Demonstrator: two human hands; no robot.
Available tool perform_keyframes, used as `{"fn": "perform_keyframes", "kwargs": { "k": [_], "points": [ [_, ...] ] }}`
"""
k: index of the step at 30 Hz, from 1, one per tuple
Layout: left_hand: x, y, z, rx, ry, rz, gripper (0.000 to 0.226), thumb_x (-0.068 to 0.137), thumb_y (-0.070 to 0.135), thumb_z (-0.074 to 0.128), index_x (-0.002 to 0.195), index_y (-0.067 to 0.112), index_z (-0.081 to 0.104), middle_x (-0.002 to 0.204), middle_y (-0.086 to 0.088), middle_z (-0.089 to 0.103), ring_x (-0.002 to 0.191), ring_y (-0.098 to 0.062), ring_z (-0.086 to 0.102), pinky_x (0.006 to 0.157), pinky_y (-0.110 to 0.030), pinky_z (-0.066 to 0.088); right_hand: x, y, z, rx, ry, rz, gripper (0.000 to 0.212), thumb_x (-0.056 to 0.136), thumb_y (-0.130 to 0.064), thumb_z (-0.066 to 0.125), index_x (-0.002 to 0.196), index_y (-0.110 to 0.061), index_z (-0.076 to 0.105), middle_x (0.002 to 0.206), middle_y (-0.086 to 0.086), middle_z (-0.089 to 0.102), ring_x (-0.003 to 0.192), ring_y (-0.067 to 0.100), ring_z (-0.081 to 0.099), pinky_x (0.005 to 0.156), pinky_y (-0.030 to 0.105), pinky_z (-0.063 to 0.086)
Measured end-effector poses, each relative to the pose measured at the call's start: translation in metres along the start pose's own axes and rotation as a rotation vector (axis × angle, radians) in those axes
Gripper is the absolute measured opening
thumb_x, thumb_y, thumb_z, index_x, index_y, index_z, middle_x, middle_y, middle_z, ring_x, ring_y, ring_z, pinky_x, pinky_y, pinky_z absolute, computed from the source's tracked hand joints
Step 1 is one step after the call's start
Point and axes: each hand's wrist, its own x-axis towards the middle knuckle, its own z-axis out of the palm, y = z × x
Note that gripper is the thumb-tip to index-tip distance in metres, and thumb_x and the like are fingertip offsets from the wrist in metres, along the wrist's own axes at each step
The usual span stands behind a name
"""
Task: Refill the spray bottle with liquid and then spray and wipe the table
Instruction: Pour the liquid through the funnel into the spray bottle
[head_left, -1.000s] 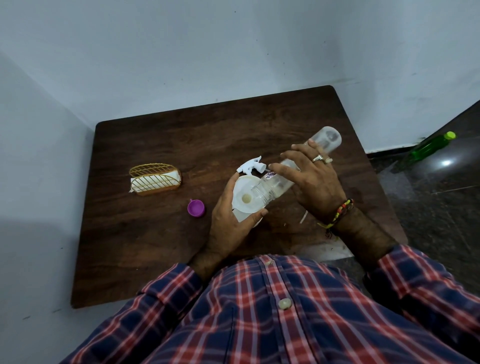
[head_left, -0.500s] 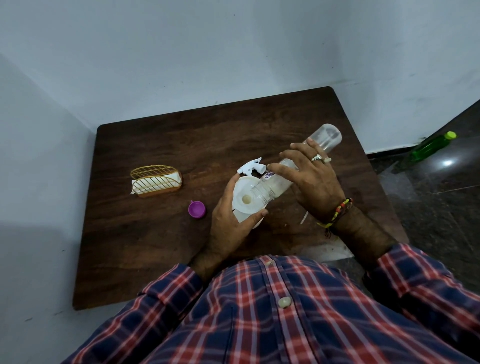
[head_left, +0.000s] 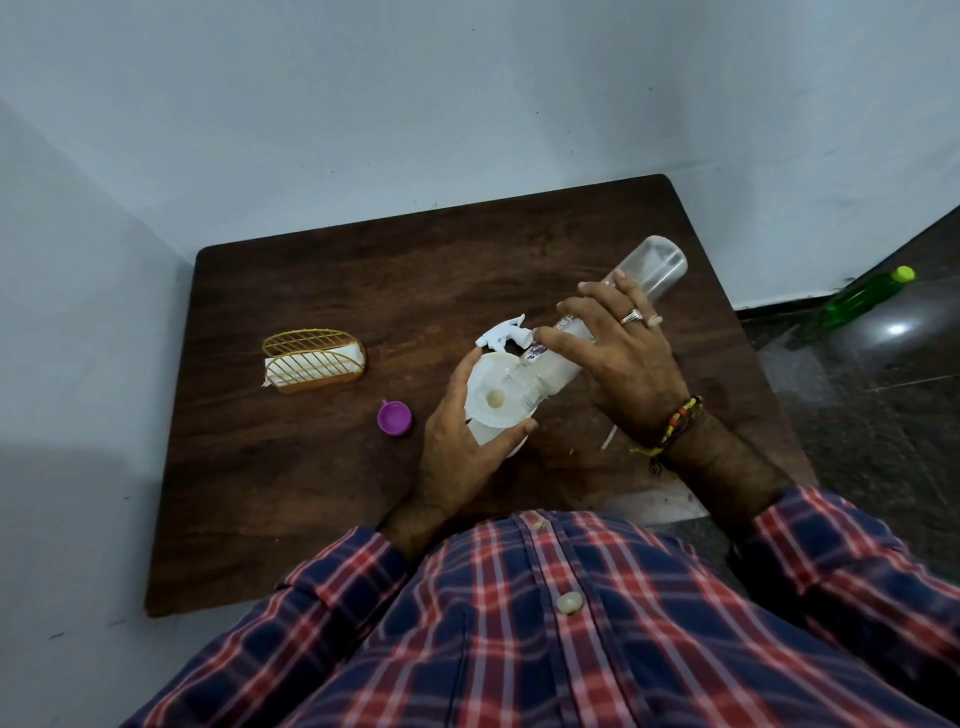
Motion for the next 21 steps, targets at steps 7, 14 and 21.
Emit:
{"fn": "perform_keyframes", "kwargs": {
  "k": [7, 14, 21],
  "points": [
    [-0.001, 0.002, 0.000, -0.014, 0.000, -0.018, 0.094, 0.073, 0.029, 0.084, 0.148, 0.023, 0.030, 0.128, 0.039, 0.038, 0.121, 0.024, 0.036, 0.094, 0.002, 0.032, 0.002, -0.005, -0.003, -0.066, 0.038, 0.002, 0.027, 0.093, -0.020, 0.056, 0.114, -0.028, 0.072, 0.118, 0.009, 0.069, 0.124, 0.033, 0.060, 0.115, 0.068, 0.024],
    [-0.002, -0.001, 0.000, -0.028, 0.010, -0.039, 0.098, 0.072, 0.037, 0.083, 0.151, 0.022, 0.028, 0.127, 0.044, 0.036, 0.120, 0.029, 0.033, 0.094, 0.005, 0.029, 0.002, -0.013, -0.005, -0.092, 0.116, 0.013, 0.026, 0.095, -0.018, 0.063, 0.117, -0.029, 0.073, 0.119, 0.008, 0.070, 0.125, 0.031, 0.061, 0.114, 0.068, 0.025],
    [-0.004, 0.011, 0.005, 0.004, 0.031, -0.010, 0.088, 0.074, 0.028, 0.084, 0.146, 0.024, 0.034, 0.123, 0.046, 0.039, 0.120, 0.026, 0.035, 0.094, 0.003, 0.030, 0.001, -0.013, -0.009, -0.104, 0.131, 0.050, 0.027, 0.101, -0.019, 0.053, 0.116, -0.030, 0.073, 0.118, 0.007, 0.070, 0.125, 0.030, 0.061, 0.113, 0.068, 0.026]
  ]
}}
